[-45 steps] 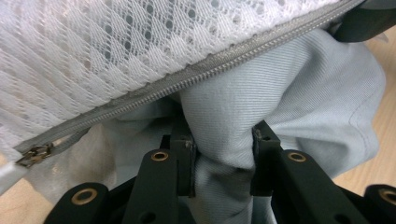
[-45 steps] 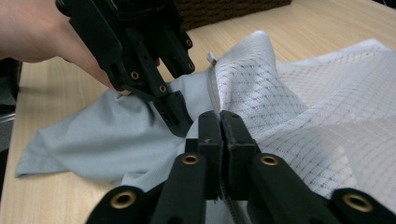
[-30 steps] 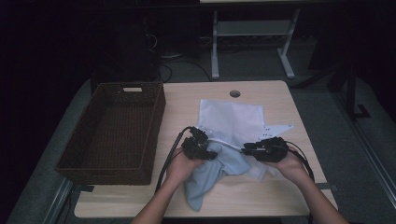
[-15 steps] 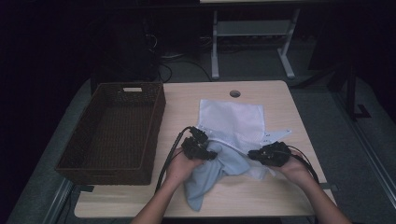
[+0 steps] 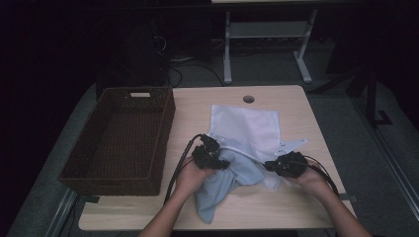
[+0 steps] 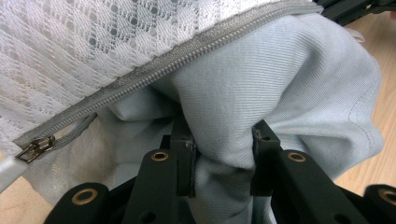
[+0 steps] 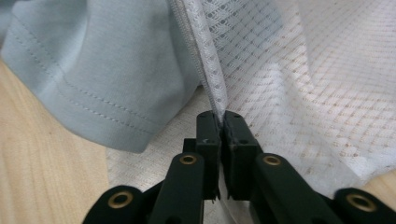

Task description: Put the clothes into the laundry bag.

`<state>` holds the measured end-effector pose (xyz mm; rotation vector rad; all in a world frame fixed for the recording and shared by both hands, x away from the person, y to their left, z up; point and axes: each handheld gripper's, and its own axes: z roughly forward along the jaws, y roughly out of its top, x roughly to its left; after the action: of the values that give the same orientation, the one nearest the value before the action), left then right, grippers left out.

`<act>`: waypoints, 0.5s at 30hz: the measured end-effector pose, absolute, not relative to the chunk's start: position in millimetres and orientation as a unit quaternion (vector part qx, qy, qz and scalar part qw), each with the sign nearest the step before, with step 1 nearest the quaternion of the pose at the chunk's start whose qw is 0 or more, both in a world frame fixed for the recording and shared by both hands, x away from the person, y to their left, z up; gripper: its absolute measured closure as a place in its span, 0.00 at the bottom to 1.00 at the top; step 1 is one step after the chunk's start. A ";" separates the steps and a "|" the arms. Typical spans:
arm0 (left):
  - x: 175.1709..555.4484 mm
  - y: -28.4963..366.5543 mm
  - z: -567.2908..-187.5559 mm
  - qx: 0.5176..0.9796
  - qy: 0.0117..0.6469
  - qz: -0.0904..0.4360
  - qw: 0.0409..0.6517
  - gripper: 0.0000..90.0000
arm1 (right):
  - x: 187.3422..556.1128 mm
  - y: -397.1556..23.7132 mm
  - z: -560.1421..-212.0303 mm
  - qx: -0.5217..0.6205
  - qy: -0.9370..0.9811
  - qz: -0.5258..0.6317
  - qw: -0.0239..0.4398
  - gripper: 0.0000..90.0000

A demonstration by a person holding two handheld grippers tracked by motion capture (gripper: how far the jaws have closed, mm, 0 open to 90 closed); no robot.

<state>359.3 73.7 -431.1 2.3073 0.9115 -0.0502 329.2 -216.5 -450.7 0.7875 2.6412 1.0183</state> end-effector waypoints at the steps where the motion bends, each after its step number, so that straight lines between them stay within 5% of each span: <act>1: 359.1 73.6 -431.3 0.879 0.349 -0.018 0.325 0.77 | 328.6 -216.6 -449.8 0.267 0.894 0.346 0.101 0.96; 15: 359.3 74.4 -431.1 0.874 0.360 -0.018 0.326 0.77 | 284.9 -214.3 -428.6 0.236 0.892 0.380 0.070 0.97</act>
<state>359.3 74.4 -431.1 2.2913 0.9423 -0.0469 284.9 -214.3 -428.6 0.7111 2.6835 1.1422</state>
